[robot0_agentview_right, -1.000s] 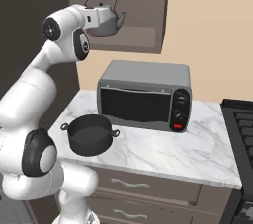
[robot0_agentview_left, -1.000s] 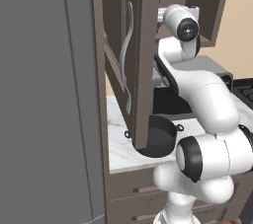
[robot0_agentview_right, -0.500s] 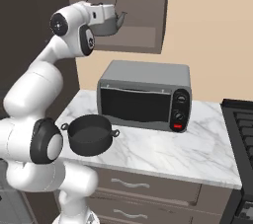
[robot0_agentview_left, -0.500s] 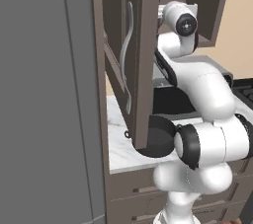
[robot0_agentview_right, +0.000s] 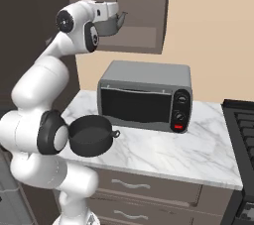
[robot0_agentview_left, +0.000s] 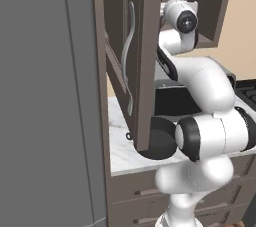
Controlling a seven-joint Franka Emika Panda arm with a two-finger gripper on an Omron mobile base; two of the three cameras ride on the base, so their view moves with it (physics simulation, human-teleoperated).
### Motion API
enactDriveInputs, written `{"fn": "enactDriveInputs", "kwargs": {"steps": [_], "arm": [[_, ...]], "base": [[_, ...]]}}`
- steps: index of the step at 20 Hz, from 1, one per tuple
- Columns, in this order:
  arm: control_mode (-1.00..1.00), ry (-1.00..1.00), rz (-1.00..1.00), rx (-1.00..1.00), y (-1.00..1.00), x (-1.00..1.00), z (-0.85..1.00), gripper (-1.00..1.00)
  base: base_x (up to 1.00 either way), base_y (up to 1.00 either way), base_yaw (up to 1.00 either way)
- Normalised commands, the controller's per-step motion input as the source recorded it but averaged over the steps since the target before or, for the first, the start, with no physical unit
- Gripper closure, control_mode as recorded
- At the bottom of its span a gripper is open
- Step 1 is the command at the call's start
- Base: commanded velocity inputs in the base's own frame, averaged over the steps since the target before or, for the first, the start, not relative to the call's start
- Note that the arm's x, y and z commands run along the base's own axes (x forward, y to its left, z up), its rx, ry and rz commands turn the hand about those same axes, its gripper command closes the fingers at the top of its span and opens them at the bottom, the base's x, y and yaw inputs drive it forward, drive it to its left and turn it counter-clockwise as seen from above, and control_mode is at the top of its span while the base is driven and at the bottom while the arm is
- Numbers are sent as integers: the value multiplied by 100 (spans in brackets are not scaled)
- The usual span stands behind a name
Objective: Pick the kettle from the cabinet and place it on a stove burner. Then pick the pot from the counter and place it on another stove burner. Finally, turn both burners on.
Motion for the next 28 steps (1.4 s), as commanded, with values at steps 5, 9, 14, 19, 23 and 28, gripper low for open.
{"fn": "enactDriveInputs", "kwargs": {"steps": [5,9,14,19,23,28], "arm": [[-100,0,1,0,-5,20,7,-100],[-100,0,1,0,-4,21,8,-100],[-100,0,1,0,-7,18,5,-100],[-100,0,1,0,-7,12,1,-100],[-100,0,1,0,0,5,0,-100],[-100,0,0,0,0,10,0,-100]], "base": [[0,0,0],[0,0,0],[0,0,0],[0,0,0],[0,0,0],[0,0,0]]}}
